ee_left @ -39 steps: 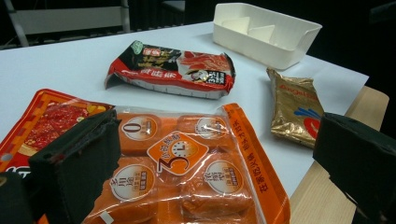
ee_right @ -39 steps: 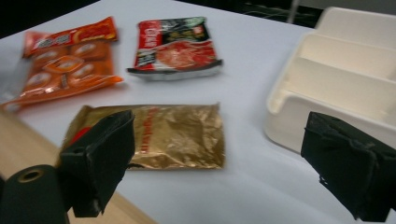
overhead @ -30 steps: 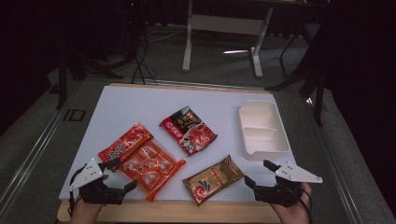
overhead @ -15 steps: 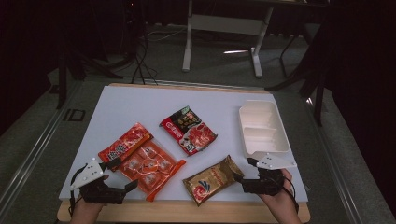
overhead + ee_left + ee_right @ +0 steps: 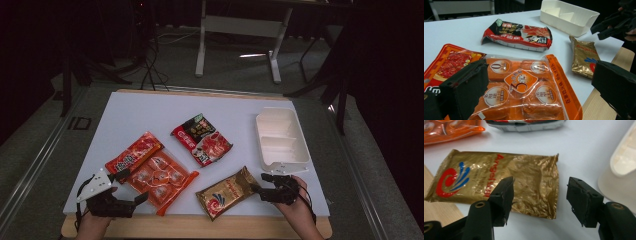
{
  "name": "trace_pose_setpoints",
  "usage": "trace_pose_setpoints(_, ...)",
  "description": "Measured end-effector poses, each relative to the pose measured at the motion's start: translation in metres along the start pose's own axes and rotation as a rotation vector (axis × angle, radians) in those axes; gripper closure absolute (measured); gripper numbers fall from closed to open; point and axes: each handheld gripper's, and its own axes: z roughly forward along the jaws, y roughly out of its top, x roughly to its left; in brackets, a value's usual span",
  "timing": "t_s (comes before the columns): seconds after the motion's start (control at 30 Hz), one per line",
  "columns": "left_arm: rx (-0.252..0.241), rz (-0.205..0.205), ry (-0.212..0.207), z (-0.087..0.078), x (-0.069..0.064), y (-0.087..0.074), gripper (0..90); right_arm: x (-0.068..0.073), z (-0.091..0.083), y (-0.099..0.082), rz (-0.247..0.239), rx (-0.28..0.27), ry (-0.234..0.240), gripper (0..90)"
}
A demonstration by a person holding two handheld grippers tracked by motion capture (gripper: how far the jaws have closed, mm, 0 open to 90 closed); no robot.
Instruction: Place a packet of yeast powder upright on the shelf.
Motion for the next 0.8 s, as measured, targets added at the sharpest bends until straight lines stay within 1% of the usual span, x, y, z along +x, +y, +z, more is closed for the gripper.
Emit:
trace_pose_setpoints(0.07, 0.005, 0.004, 0.001, 0.0, 0.0, 0.0, 1.1, -0.003, 0.002, -0.002, 0.021, 0.011, 0.012, 38.4)
trace_pose_setpoints(0.13, 0.005, 0.004, -0.001, 0.0, 0.0, 0.0, 1.1, -0.005, 0.003, -0.004, 0.032, 0.025, 0.013, 39.5)
trace_pose_setpoints(0.2, 0.005, 0.004, -0.001, 0.0, 0.0, 0.0, 1.1, -0.007, 0.006, -0.006, 0.048, 0.038, 0.028, 40.8)
trace_pose_setpoints(0.3, 0.009, 0.004, -0.004, 0.001, 0.0, 0.0, 1.1, -0.009, 0.011, -0.009, 0.05, 0.072, 0.042, 42.4)
trace_pose_setpoints(0.33, 0.009, 0.002, -0.006, 0.001, 0.0, 0.0, 1.1, -0.009, 0.012, -0.009, 0.049, 0.078, 0.036, 42.6)
trace_pose_setpoints(0.37, 0.007, 0.002, -0.007, 0.001, 0.0, 0.0, 1.1, -0.008, 0.014, -0.01, 0.038, 0.093, 0.021, 42.7)
trace_pose_setpoints(0.4, 0.007, 0.002, -0.005, 0.001, 0.0, 0.0, 1.1, -0.009, 0.015, -0.011, 0.04, 0.104, 0.022, 42.7)
trace_pose_setpoints(0.47, 0.007, 0.001, -0.005, 0.0, 0.0, 0.0, 1.1, -0.011, 0.018, -0.012, 0.056, 0.12, 0.031, 43.2)
trace_pose_setpoints(0.53, 0.006, 0.0, -0.006, 0.0, 0.0, 0.0, 1.1, -0.014, 0.019, -0.013, 0.078, 0.123, 0.049, 45.4)
trace_pose_setpoints(0.57, 0.006, 0.0, -0.006, 0.0, 0.0, 0.0, 1.1, -0.014, 0.019, -0.013, 0.078, 0.123, 0.049, 45.4)
trace_pose_setpoints(0.6, 0.006, 0.0, -0.006, 0.0, 0.0, 0.0, 1.1, -0.015, 0.02, -0.013, 0.087, 0.125, 0.061, 45.4)
trace_pose_setpoints(0.63, 0.011, 0.004, -0.006, 0.001, 0.0, 0.0, 1.1, -0.015, 0.02, -0.013, 0.087, 0.125, 0.061, 47.2)
trace_pose_setpoints(0.67, 0.012, 0.005, -0.006, 0.001, 0.0, 0.0, 1.1, -0.018, 0.022, -0.014, 0.133, 0.131, 0.111, 53.0)
trace_pose_setpoints(0.7, 0.012, 0.007, -0.005, 0.001, 0.0, 0.0, 1.1, -0.019, 0.023, -0.014, 0.145, 0.13, 0.123, 54.0)
trace_pose_setpoints(0.73, 0.011, 0.009, -0.003, 0.001, -0.001, 0.0, 1.1, -0.019, 0.023, -0.014, 0.145, 0.13, 0.123, 54.0)
trace_pose_setpoints(0.8, 0.015, 0.013, -0.003, 0.001, -0.001, 0.0, 1.1, -0.02, 0.024, -0.014, 0.157, 0.139, 0.142, 58.2)
